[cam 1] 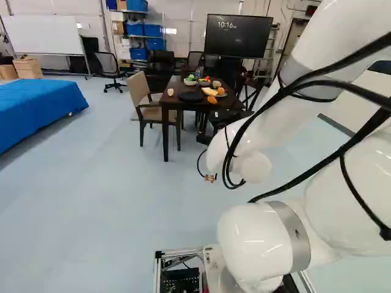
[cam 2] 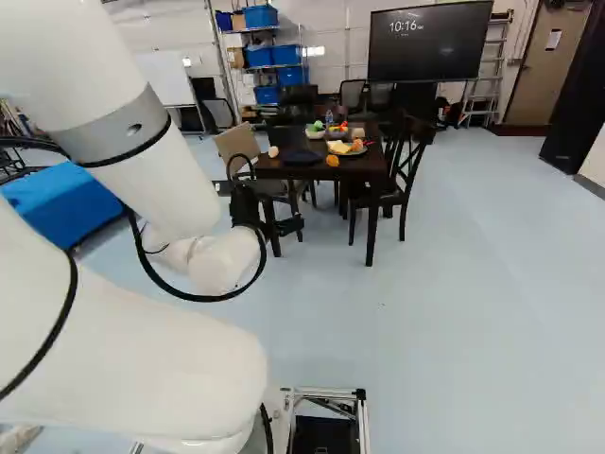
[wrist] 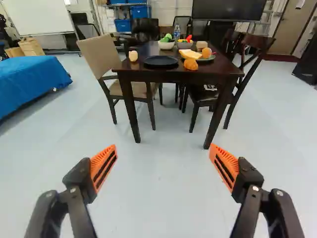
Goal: Move the croissant to the empty plate
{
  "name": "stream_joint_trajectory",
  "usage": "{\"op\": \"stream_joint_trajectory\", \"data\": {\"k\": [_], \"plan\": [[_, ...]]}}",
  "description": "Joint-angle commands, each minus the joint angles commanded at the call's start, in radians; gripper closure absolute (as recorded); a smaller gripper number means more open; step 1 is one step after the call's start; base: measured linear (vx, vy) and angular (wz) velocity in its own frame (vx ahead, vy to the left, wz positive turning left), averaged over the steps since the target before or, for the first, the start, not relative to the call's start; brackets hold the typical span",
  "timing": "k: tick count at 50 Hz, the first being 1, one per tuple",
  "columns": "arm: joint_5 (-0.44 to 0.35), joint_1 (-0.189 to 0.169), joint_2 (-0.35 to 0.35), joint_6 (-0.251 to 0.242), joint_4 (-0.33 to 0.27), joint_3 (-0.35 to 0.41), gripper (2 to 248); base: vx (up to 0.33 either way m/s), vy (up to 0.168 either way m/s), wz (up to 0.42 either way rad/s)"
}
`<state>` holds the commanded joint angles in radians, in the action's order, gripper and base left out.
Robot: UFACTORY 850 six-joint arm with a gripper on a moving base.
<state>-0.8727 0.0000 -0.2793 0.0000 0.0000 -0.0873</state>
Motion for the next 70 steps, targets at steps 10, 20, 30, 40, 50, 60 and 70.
{"op": "stream_joint_trajectory", "data": {"k": [10,20,30,40,50,60,70], "plan": [[0.0,0.0,0.0,0.0,0.0,0.0,3,0.0,0.0,0.0],[0.0,0.0,0.0,0.0,0.0,0.0,3,0.0,0.0,0.0],[0.0,0.0,0.0,0.0,0.0,0.0,3,0.042,0.006,0.004],[0.0,0.0,0.0,0.0,0.0,0.0,3,0.075,0.002,-0.007],[0.0,0.0,0.0,0.0,0.0,0.0,3,0.128,0.001,-0.013],[0.0,0.0,0.0,0.0,0.0,0.0,3,0.171,0.003,-0.02],[0.0,0.0,0.0,0.0,0.0,0.0,3,0.183,0.001,-0.023]]}}
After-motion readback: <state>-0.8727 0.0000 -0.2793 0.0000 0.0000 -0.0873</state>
